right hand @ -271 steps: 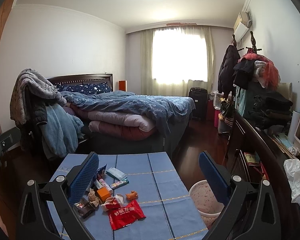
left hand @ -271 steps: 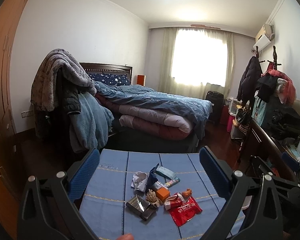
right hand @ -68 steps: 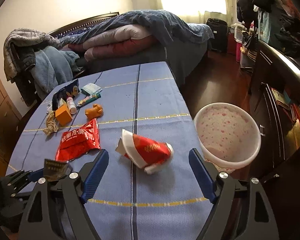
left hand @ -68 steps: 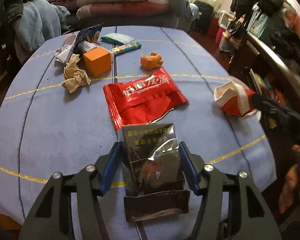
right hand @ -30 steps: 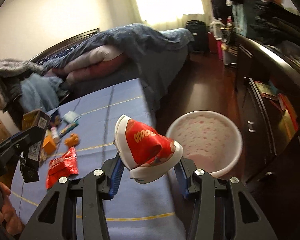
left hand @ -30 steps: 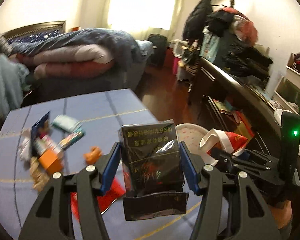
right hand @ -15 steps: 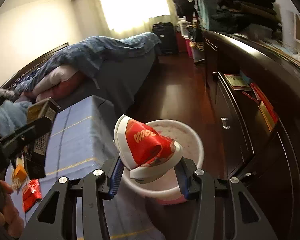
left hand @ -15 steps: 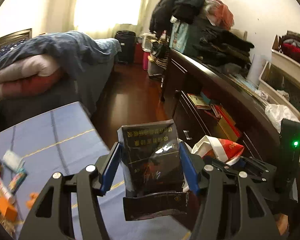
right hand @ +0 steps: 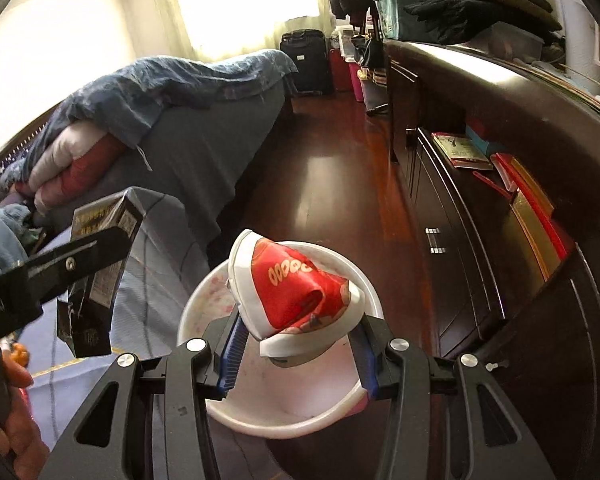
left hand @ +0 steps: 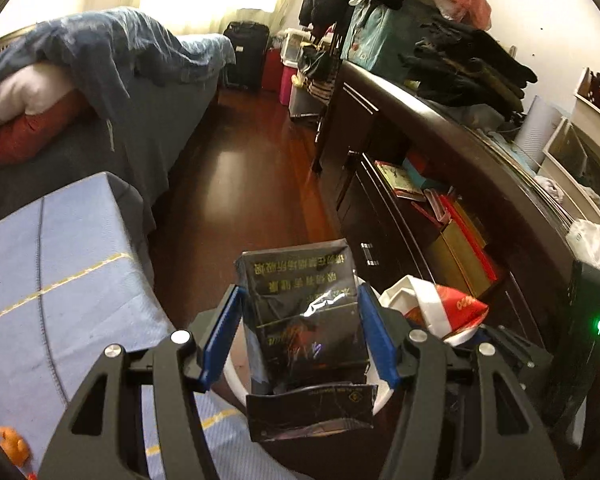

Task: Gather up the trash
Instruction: 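Hold both tools over the bin and open them to drop the items, then move the left tool back to the table and close on the blue biscuit bag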

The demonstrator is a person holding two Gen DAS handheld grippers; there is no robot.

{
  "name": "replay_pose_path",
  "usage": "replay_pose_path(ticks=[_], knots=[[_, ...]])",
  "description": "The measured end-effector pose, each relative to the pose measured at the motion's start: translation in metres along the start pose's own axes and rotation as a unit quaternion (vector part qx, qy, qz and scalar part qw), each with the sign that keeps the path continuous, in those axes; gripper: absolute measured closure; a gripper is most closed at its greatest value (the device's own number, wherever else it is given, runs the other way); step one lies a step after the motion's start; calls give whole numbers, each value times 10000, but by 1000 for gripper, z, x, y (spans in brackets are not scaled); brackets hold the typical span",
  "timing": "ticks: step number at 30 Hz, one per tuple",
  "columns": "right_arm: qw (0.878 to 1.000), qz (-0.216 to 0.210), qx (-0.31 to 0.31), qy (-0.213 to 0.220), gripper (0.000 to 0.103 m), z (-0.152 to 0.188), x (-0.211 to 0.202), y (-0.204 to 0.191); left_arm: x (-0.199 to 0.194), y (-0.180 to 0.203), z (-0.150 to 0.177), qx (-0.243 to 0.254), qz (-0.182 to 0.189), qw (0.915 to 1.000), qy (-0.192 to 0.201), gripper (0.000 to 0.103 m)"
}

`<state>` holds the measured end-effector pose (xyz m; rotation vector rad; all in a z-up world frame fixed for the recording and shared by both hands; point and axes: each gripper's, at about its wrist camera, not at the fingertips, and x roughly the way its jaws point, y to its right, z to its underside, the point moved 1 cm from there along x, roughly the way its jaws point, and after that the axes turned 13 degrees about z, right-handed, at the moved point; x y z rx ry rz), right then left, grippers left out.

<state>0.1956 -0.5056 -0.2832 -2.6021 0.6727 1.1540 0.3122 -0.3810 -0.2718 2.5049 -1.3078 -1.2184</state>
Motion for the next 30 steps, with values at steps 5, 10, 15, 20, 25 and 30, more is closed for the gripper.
replay_pose_path(ticks=[5, 10, 15, 20, 25, 30], knots=[[9997, 160, -192, -82, 54, 0, 23, -7, 18, -11, -6, -238, 130, 9996, -80, 36], [9993, 236, -265, -101, 46, 1, 35, -9, 23, -13, -10, -331, 345, 9988, -71, 23], [9988, 366, -318, -4, 35, 4, 29, -11, 1, -14, -11, -453, 422, 9979, 169, 17], [9983, 430, -385, -14, 31, 4, 23, -17, -33, -13, -6, -502, 369, 9975, 337, 15], [9992, 256, -285, -75, 22, 9, -2, -25, -67, -15, 4, -461, 64, 9981, 405, 12], [9993, -49, -357, -126, 17, 21, -32, -46, -118, -28, 24, -344, -665, 9958, 518, 5]])
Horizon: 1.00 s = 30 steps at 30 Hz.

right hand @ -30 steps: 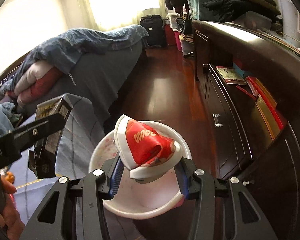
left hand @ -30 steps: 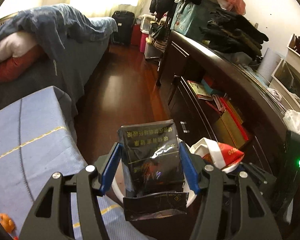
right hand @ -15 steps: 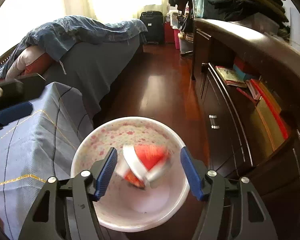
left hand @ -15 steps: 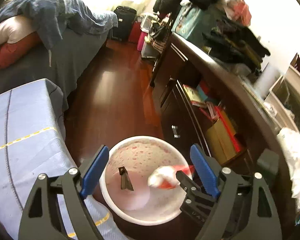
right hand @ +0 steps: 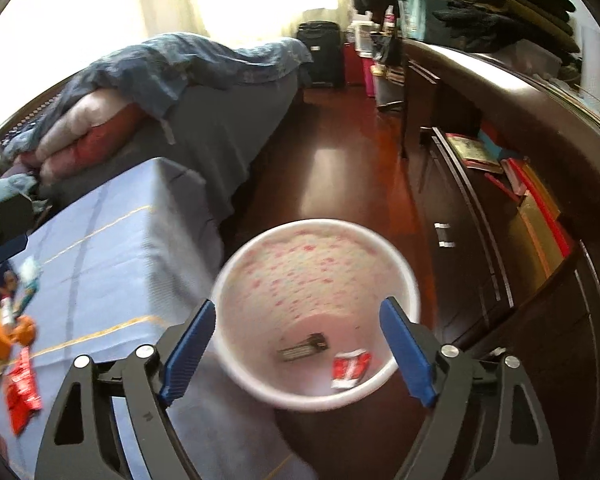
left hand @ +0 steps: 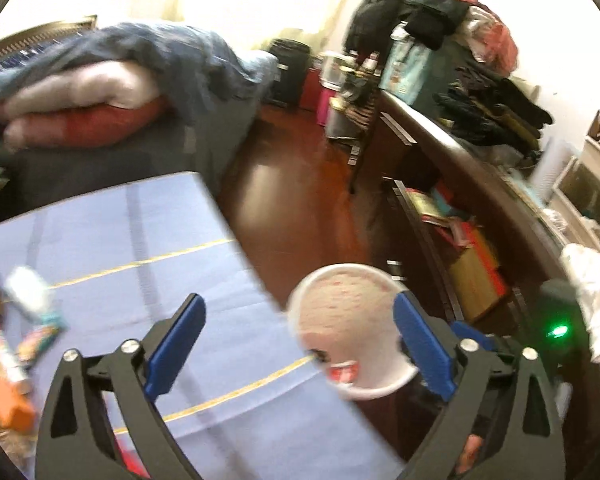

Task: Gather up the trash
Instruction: 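Move the left tool back to the table and close on the blue biscuit bag, then lift the blue bag with the left tool while the right tool grasps the red Orion pie bag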

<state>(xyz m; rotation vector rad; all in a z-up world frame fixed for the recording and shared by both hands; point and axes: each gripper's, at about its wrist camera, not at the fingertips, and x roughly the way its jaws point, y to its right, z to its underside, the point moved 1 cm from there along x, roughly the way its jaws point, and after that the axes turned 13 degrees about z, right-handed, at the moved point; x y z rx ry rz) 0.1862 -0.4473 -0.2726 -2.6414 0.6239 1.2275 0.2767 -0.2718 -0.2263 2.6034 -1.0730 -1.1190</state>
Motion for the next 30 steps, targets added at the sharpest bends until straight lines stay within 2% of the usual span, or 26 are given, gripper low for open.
replay_pose_path(ticks=[4, 5, 7, 11, 13, 17, 18, 20, 25, 26, 27, 28, 30], knots=[[9994, -332, -129, 8, 14, 7, -24, -26, -41, -25, 10, -15, -687, 9975, 158, 4], [9989, -428, -192, 3, 14, 8, -30, -34, -54, -36, 14, -50, -966, 9951, 198, 4], [9980, -563, -298, 19, 14, 11, -40, -49, -70, -50, 17, -95, -1299, 9912, 237, 4], [9945, -850, -598, 118, 14, 14, -62, -83, -109, -96, 21, -262, -2307, 9718, 406, 4], [9925, -960, -745, 168, 13, 16, -70, -98, -122, -124, 21, -403, -2717, 9610, 306, 4], [9875, -1145, -1051, 250, 13, 19, -84, -128, -136, -166, 31, -634, -2872, 9556, 156, 7], [9863, -1182, -1123, 261, 13, 21, -86, -135, -136, -172, 33, -639, -2883, 9554, 105, 11], [9837, -1259, -1251, 276, 13, 23, -91, -151, -132, -179, 39, -637, -2898, 9550, -1, 27], [9791, -1397, -1458, 251, 13, 28, -97, -178, -119, -202, 44, -668, -2885, 9551, -81, 38], [9780, -1405, -1519, 259, 13, 29, -98, -184, -119, -204, 46, -695, -2855, 9558, -51, 53], [9774, -1401, -1561, 266, 13, 30, -100, -188, -119, -207, 48, -747, -2799, 9571, -13, 62], [9765, -1389, -1625, 269, 13, 31, -101, -194, -119, -211, 49, -812, -2700, 9594, 16, 80], [9752, -1393, -1703, 253, 13, 32, -102, -203, -123, -223, 49, -1054, -2304, 9673, 144, 84]])
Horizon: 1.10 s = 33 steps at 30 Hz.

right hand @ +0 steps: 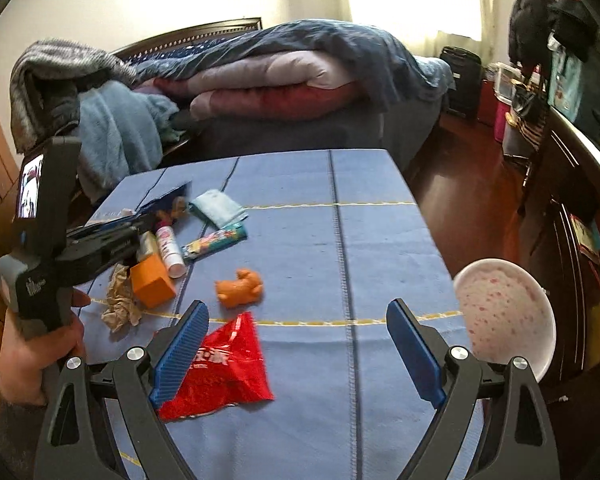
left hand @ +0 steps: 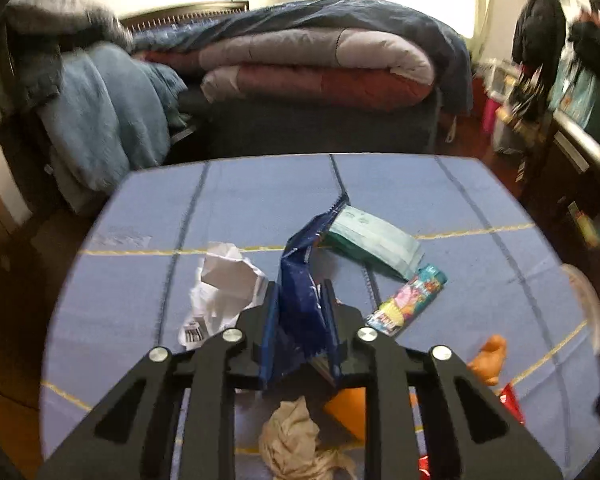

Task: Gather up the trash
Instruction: 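Lift the blue bag with the left tool while the right tool grasps the red Orion pie bag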

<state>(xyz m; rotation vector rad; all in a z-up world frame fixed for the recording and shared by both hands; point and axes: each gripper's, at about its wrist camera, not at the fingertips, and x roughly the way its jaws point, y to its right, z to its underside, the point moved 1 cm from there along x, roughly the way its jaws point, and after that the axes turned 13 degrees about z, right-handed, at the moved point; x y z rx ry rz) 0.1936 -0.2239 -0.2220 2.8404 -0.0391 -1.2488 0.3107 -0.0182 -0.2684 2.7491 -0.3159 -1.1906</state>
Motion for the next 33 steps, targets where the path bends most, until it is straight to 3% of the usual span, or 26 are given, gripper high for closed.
replay_pose_path(ticks=[2, 6, 8, 17, 23, 25, 33], knots=[[10000, -38, -65, -42, 13, -1, 2, -9, -4, -16, -1, -229, 360, 9990, 126, 93], [9998, -76, -179, -91, 13, -2, 6, -23, -20, -44, 0, -762, 859, 9926, 386, 94], [9997, -104, -218, -106, 13, -1, 7, -28, -34, -56, 0, -886, 939, 9900, 575, 94], [9990, -174, -369, -168, 13, 4, 5, -49, -100, -71, 10, -782, 937, 9863, 1108, 94], [9979, -214, -523, -319, 12, 17, 10, -59, -124, -76, 24, -826, 921, 9854, 1165, 94], [9973, -174, -609, -361, 6, 23, 15, -65, -128, -76, 28, -809, 923, 9857, 1152, 94], [9936, -110, -848, -739, 5, 43, 45, -80, -134, -73, 33, -737, 973, 9865, 1094, 94]])
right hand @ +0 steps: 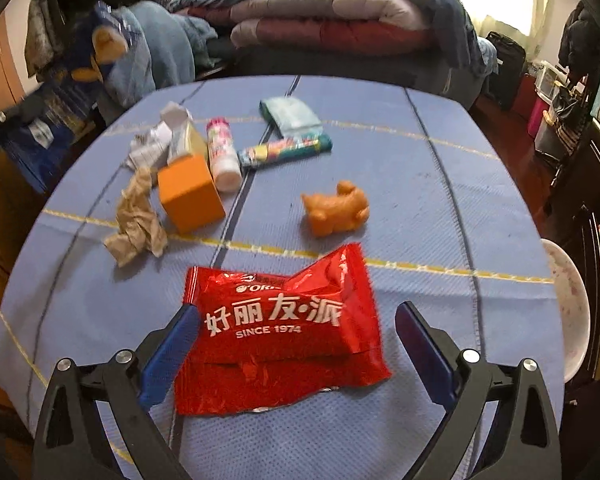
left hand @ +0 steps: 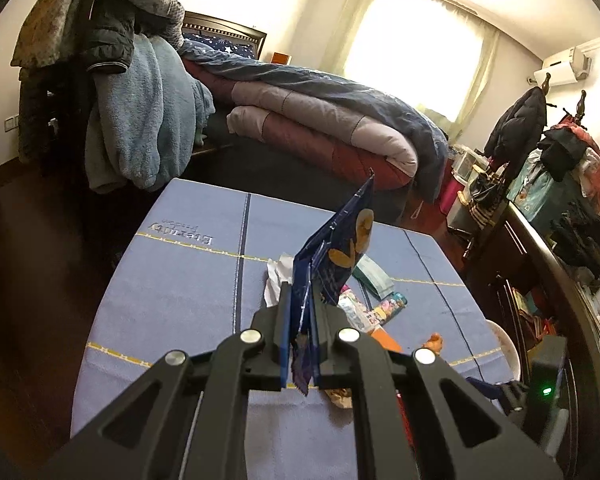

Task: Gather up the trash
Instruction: 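Lift the blue bag with the left tool while the right tool grasps the red Orion pie bag, then carry the blue bag and red pie bag over the pink-dotted bin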

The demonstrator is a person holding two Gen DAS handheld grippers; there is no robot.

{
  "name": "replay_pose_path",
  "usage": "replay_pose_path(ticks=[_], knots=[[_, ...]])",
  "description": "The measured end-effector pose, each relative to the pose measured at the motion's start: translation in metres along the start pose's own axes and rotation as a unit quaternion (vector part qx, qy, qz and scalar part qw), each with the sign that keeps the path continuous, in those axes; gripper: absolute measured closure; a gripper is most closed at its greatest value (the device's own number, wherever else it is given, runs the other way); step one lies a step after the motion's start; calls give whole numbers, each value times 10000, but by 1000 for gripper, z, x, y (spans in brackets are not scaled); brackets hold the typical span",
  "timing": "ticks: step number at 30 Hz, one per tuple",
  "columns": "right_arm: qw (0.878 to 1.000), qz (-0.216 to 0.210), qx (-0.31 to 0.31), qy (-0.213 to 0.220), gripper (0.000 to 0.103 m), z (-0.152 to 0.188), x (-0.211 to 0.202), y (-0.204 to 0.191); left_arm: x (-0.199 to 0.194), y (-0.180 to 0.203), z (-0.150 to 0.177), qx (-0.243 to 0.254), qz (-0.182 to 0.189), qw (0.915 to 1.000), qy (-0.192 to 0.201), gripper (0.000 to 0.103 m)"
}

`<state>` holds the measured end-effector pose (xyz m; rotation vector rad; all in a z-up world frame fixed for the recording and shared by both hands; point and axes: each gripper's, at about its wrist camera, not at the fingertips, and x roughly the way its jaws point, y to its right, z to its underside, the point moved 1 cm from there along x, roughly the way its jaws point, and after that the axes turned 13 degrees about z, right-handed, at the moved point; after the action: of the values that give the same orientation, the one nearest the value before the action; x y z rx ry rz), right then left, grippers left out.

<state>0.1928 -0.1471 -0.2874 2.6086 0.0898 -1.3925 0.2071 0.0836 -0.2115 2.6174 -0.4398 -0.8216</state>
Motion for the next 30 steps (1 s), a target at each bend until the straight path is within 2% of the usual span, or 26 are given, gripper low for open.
replay_pose_path(ticks=[2, 3, 5, 6, 7, 10, 13, 30], knots=[[10000, -44, -37, -5, 5, 2, 4, -3, 0, 1, -1, 18, 5, 10000, 7, 94], [10000, 22, -76, 45, 10, 3, 3, -5, -1, 2, -2, 22, 26, 10000, 10, 94], [9998, -15, -122, 145, 26, 3, 0, -8, 0, 4, -3, 42, 51, 10000, 11, 94], [9997, -33, -141, 188, 48, 2, -3, -9, -1, 5, -3, 54, 63, 10000, 14, 94], [9996, -121, -154, 218, 65, 2, -5, -9, -1, 7, -3, 63, 85, 9999, 11, 94], [9992, -325, -84, 200, 86, 1, -9, -7, -1, 13, -2, 100, 152, 9998, 5, 94], [9988, -418, 35, 248, 91, 0, -15, 0, -3, 22, -2, 159, 235, 9996, 2, 93], [9962, -333, 479, 653, 92, 7, -54, 52, 9, 92, 5, 684, 674, 9952, -171, 93]])
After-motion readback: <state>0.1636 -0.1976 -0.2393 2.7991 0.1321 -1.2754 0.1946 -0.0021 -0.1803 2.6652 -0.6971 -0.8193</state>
